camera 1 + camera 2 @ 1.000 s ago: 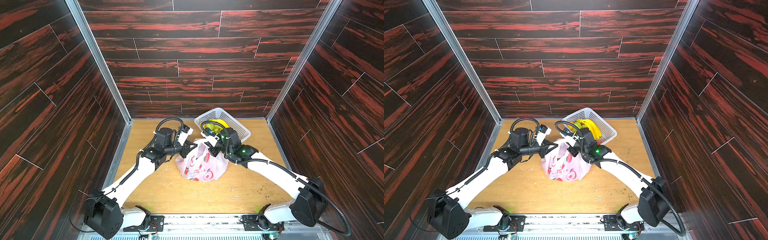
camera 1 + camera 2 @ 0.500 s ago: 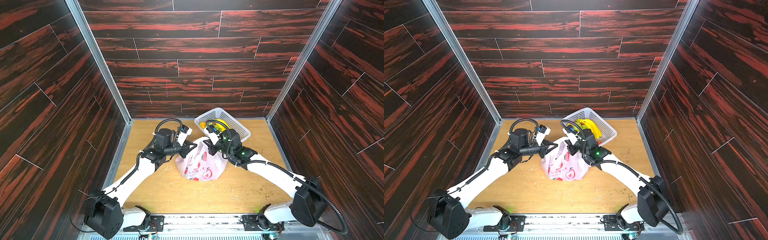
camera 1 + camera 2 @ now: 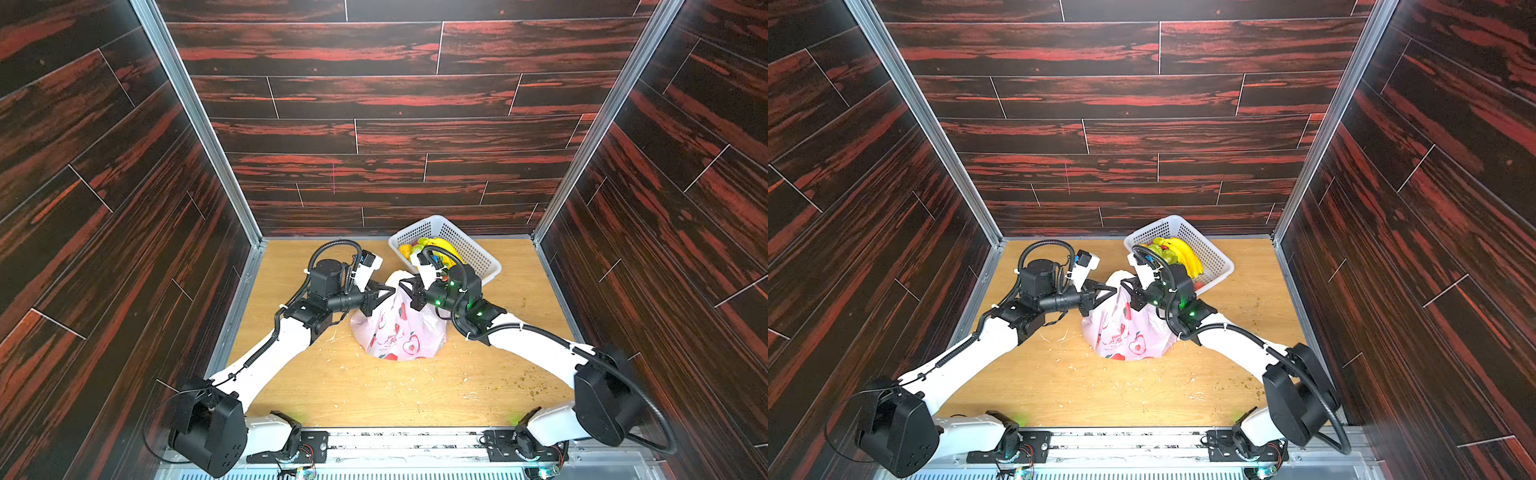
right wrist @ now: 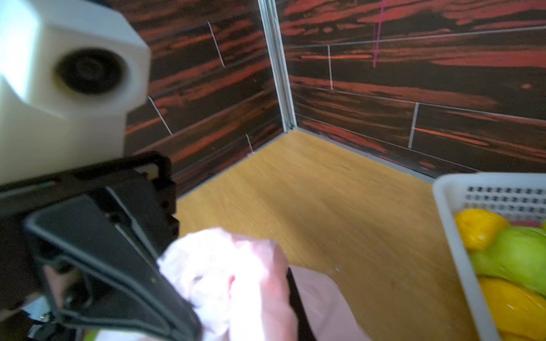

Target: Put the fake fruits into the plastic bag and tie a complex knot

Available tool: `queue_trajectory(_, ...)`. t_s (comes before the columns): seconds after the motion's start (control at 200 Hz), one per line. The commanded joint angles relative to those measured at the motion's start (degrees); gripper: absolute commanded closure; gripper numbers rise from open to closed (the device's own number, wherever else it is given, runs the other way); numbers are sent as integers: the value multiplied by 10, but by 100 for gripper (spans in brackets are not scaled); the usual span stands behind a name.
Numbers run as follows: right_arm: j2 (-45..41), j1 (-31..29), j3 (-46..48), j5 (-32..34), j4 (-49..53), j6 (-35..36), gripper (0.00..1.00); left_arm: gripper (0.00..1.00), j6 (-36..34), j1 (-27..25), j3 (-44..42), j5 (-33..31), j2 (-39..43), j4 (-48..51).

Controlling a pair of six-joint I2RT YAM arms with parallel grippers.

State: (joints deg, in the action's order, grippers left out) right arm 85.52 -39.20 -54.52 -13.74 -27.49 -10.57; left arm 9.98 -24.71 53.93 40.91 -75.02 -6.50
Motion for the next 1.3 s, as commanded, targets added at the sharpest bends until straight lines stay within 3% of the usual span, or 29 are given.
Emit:
queue_trajectory(0.0, 25, -6, 4, -41, -97, -48, 100, 100, 12, 0, -15, 12, -2, -27)
queue_trajectory(0.336, 66, -16, 34, -76, -219, -86, 100, 100, 38, -11, -44, 15, -13, -82)
queue_trajectory(0.566, 87, -19, 67, -76, -316, -116, 100, 99, 65, -14, -103, -24, -2, -174)
queue_trajectory(0.792, 119, -21, 95, -72, -434, -156, 100, 84, 65, -14, -142, -68, 33, -200)
queue_trajectory(0.982, 122, -24, 96, -67, -410, -136, 100, 67, 21, -12, -139, -145, 113, -84)
queue_trajectory(1.152, 118, -24, 100, -46, -394, -123, 100, 39, 0, -2, -118, -201, 191, 13)
queue_trajectory(1.293, 114, -25, 102, -45, -383, -114, 100, 33, 23, 22, -101, -220, 216, 44)
